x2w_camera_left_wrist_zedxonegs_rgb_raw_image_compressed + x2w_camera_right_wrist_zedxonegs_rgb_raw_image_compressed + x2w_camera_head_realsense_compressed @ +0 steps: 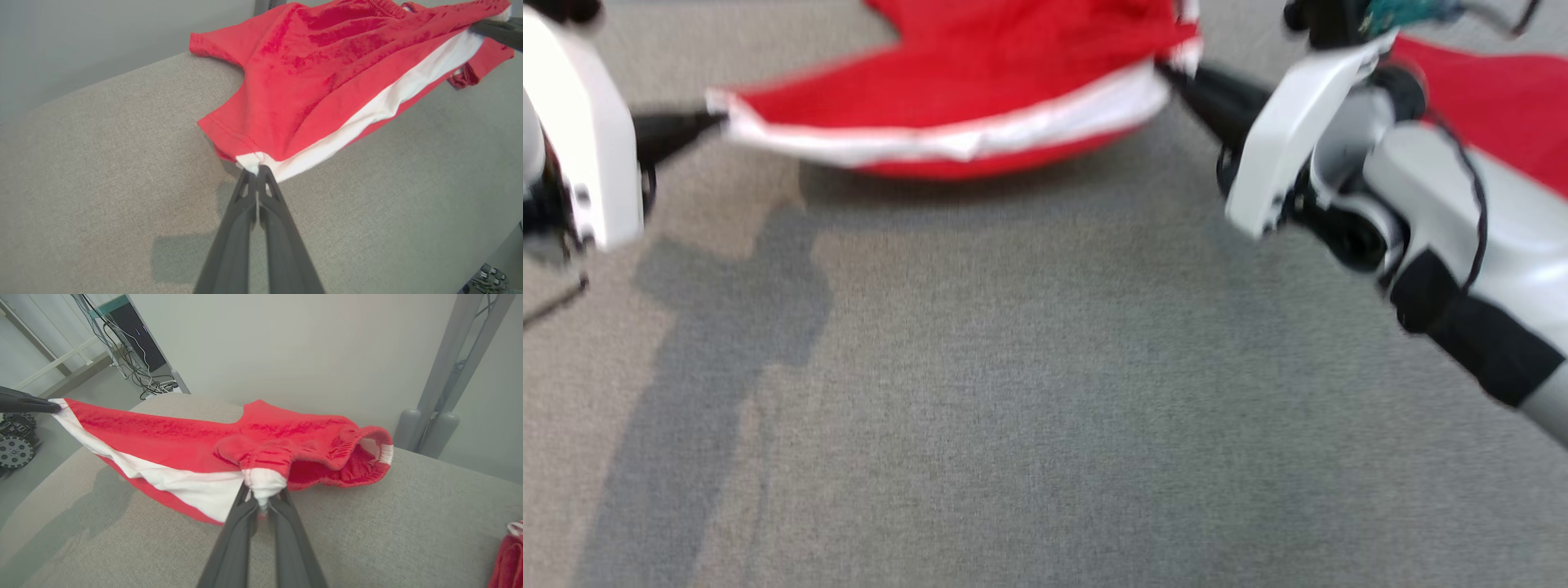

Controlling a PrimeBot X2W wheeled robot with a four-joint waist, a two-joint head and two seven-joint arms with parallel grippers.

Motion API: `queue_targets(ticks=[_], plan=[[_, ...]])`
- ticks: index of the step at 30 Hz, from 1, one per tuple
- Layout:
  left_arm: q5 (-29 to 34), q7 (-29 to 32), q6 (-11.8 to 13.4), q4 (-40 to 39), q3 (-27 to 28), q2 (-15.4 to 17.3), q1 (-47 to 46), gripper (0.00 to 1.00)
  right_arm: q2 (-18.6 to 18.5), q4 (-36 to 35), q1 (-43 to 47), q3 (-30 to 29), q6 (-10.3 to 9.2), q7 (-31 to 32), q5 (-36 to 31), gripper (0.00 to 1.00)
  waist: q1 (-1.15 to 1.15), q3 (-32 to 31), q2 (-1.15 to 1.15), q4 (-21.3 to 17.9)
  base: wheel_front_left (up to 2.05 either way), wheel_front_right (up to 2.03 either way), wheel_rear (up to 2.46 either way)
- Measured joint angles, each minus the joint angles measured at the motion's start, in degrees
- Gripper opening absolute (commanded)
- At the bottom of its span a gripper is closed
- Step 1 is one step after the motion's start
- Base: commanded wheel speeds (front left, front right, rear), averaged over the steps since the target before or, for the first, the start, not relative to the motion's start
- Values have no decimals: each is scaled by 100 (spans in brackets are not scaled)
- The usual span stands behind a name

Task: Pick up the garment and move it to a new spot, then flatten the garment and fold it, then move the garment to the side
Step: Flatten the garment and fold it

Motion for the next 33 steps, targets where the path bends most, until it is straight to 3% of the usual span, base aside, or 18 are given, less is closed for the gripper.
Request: queue_targets(ticks=[11, 21, 28, 33], plan=[[-383, 483, 0, -820, -16, 457, 1758, 0, -584, -1042, 1407, 112, -1, 1327, 259, 0, 0, -1063, 0, -165, 0, 0, 0], [-538, 808, 10, -1896, -18, 915, 2817, 0, -1323, -2018, 2496, 113, -1, 1449, -16, 0, 0, -1666, 0, -147, 0, 0, 0], [-688, 877, 314, -2865, -22, 1334, 3403, 0, -2033, -2726, 3449, 90, 0, 1947, 25, 0, 0, -1837, 0, -133, 0, 0, 0], [-746, 880, 461, -3242, -23, 1436, 3618, 0, -2267, -3143, 3795, -132, 0, 2323, 8, 0, 0, -1795, 0, -180, 0, 0, 0]])
